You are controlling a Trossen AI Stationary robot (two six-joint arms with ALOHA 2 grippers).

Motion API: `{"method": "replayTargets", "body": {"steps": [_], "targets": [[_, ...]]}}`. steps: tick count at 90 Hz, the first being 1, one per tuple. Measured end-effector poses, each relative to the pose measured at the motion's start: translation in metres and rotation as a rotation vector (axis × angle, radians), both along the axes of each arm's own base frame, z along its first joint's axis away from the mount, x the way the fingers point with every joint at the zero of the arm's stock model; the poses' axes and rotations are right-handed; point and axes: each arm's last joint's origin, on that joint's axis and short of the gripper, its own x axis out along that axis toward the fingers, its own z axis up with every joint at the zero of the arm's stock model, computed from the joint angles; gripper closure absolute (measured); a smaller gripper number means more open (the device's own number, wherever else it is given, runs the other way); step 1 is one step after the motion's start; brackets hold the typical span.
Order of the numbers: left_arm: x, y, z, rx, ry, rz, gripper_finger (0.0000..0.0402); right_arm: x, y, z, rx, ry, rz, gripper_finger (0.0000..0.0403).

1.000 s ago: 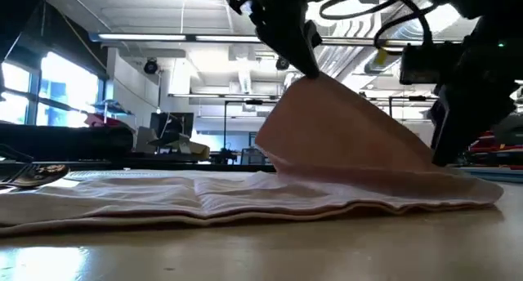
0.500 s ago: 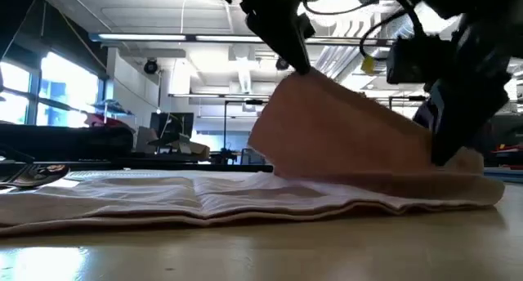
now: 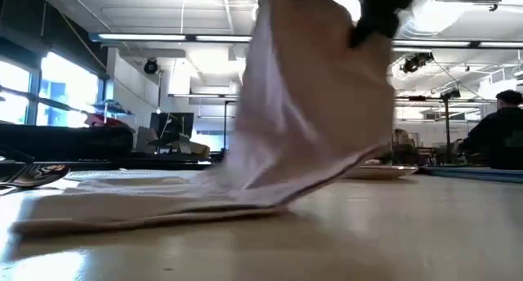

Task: Set table place
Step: Fold the pink napkin

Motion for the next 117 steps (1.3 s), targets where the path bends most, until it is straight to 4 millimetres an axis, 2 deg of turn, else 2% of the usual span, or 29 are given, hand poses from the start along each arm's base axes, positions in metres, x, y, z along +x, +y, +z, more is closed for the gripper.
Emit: {"method": "replayTargets", "body": {"steps": [7,16,28,36,47,55,62,70,76,91,100,117], "targets": [[-0.014,0.013,0.015,0.035,-0.050,0.070,0.0401,0.004,-0.022,0.024,-0.054,-0.058,-0.014,0.0403],[-0.027,0.035,0.029,0.102,-0.080,0.141,0.0401,0.012,-0.052,0.045,-0.124,-0.076,-0.038,0.0403],[-0.037,0.075,0.039,0.224,-0.077,0.215,0.0401,0.030,-0.089,0.066,-0.221,-0.064,-0.091,0.0403],[-0.039,0.097,0.048,0.310,-0.115,0.233,0.0401,0.040,-0.108,0.083,-0.323,-0.024,-0.156,0.0403],[-0.047,0.109,0.064,0.369,-0.206,0.231,0.0401,0.043,-0.116,0.115,-0.396,-0.006,-0.202,0.0403],[-0.056,0.102,0.070,0.335,-0.238,0.180,0.0401,0.038,-0.108,0.132,-0.393,0.010,-0.190,0.0403],[-0.059,0.087,0.068,0.225,-0.230,0.100,0.0401,0.035,-0.092,0.135,-0.332,0.027,-0.139,0.0403],[-0.058,0.067,0.054,0.056,-0.145,0.000,0.0401,0.038,-0.068,0.123,-0.218,0.077,-0.063,0.0403],[-0.053,0.050,0.039,-0.056,-0.051,-0.043,0.0401,0.044,-0.047,0.105,-0.158,0.146,0.004,0.0403],[-0.034,0.007,-0.021,-0.184,0.137,-0.080,0.0401,0.064,0.004,0.040,-0.045,0.259,0.164,0.0403],[-0.032,-0.019,-0.062,-0.252,0.217,-0.056,0.0401,0.071,0.029,-0.001,0.034,0.281,0.224,0.0403],[-0.036,-0.062,-0.111,-0.408,0.194,-0.009,0.0401,0.072,0.069,-0.058,0.220,0.265,0.291,0.0403]]}}
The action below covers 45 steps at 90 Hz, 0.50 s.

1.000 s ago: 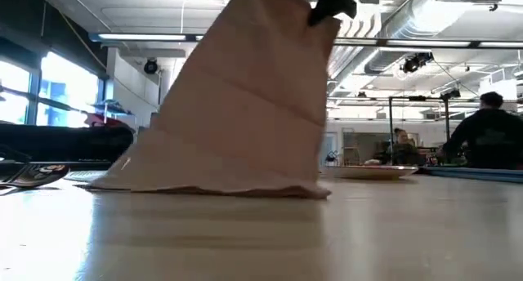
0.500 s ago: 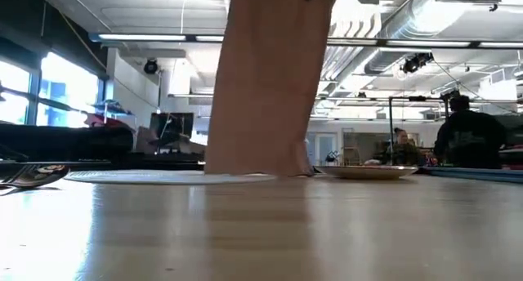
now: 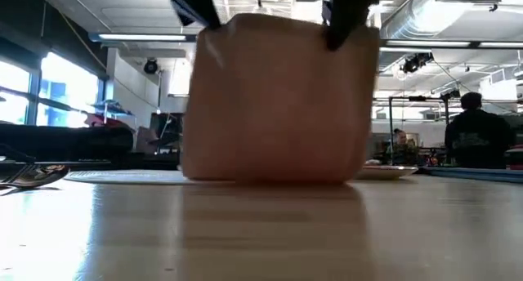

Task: Set table place
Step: Fold the pink napkin

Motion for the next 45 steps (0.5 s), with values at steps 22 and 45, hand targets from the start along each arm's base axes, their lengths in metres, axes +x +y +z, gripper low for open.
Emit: {"method": "replayTargets", "body": {"steps": [22,45], "targets": [[-0.010,-0.045,-0.034,-0.210,-0.084,0.072,0.0401,-0.010,0.043,-0.037,0.199,-0.010,-0.027,0.0403],[-0.033,-0.093,-0.063,-0.365,-0.132,0.091,0.0401,-0.016,0.086,-0.046,0.304,-0.072,-0.066,0.0403]]}}
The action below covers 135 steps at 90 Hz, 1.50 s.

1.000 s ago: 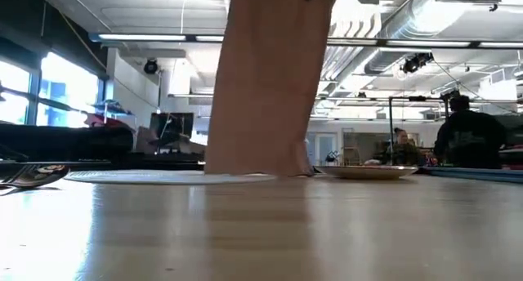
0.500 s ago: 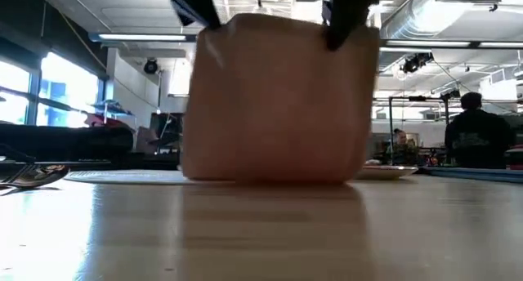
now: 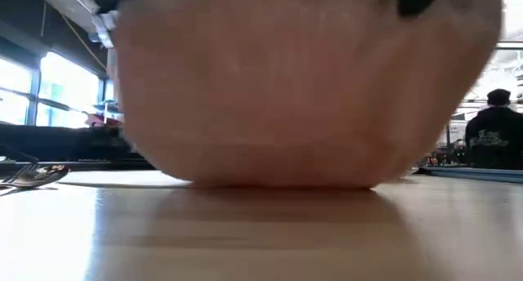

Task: Set table place
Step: Fold the pink napkin

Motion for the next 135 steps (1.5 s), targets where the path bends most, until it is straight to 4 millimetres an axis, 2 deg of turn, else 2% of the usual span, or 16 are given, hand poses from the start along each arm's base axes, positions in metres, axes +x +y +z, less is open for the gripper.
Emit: {"method": "replayTargets", "body": {"steps": [12,27,43,54,68,82,92,100,114,123,128,135], "targets": [[-0.009,-0.022,-0.017,-0.032,0.012,0.009,0.0401,0.003,0.018,-0.015,0.048,0.022,-0.031,0.0403],[-0.013,-0.048,-0.022,-0.101,-0.062,0.005,0.0402,-0.001,0.038,-0.023,0.084,0.025,-0.049,0.0403],[-0.014,-0.050,-0.020,-0.190,-0.039,0.059,0.0399,-0.004,0.043,-0.023,0.071,0.037,-0.074,0.0403],[-0.015,-0.047,-0.023,-0.217,0.042,0.030,0.0378,-0.005,0.041,-0.028,0.024,0.050,-0.066,0.0403],[-0.019,-0.037,-0.034,-0.132,0.160,0.047,0.0339,-0.002,0.041,-0.047,-0.018,0.077,-0.045,0.0403],[-0.017,-0.027,-0.039,-0.097,0.222,0.071,0.0317,0.003,0.043,-0.064,-0.011,0.105,-0.029,0.0402],[-0.010,-0.021,-0.037,-0.131,0.218,0.079,0.0313,0.004,0.046,-0.065,0.011,0.086,0.044,0.0397],[-0.004,-0.014,-0.035,-0.137,0.192,0.087,0.0313,0.004,0.046,-0.064,0.026,0.079,0.102,0.0372],[0.007,0.007,-0.026,-0.131,0.154,0.105,0.0312,0.010,0.043,-0.054,0.136,0.065,0.256,0.0294],[0.013,0.028,-0.014,-0.145,0.119,0.154,0.0312,0.013,0.030,-0.040,0.221,0.094,0.315,0.0245],[0.015,0.041,-0.007,-0.160,0.107,0.202,0.0312,0.013,0.018,-0.027,0.195,0.075,0.297,0.0226],[0.017,0.063,0.001,-0.171,0.114,0.291,0.0312,0.005,-0.005,-0.008,0.039,0.058,0.236,0.0211]]}}
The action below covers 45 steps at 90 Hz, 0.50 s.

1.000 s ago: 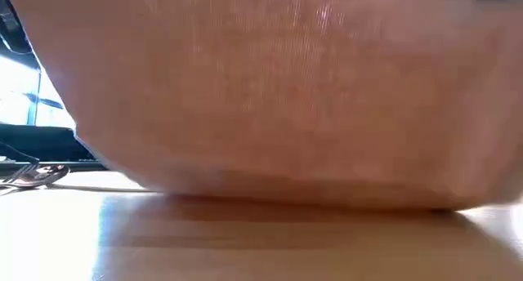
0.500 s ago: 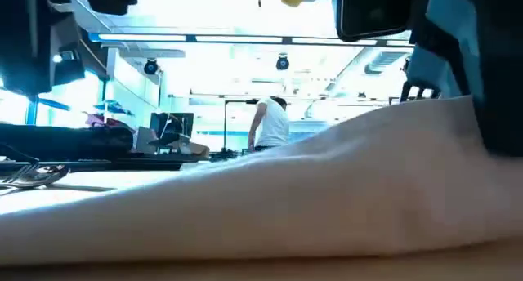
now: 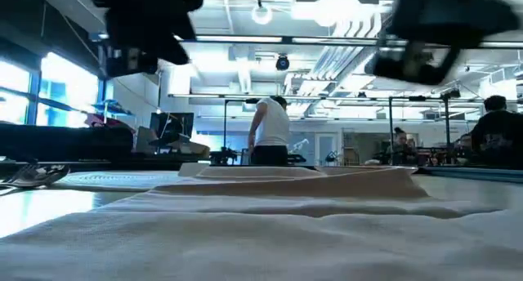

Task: Set table place
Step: Fold the pink napkin

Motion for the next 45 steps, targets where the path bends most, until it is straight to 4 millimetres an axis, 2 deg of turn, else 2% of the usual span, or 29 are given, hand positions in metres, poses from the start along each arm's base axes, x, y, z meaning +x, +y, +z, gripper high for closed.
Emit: {"method": "replayTargets", "body": {"steps": [13,24,34,45], "targets": [[-0.005,0.050,0.010,0.048,0.064,0.196,0.0312,-0.019,-0.054,0.033,-0.341,-0.037,-0.162,0.0208],[-0.004,0.094,0.004,0.082,0.154,0.265,0.0312,-0.024,-0.107,0.049,-0.438,-0.045,-0.328,0.0216],[0.000,0.126,-0.003,0.101,0.177,0.250,0.0312,-0.026,-0.156,0.038,-0.441,0.016,-0.495,0.0228],[0.003,0.149,-0.008,0.148,0.170,0.188,0.0312,-0.026,-0.206,0.016,-0.406,0.060,-0.674,0.0240]]}}
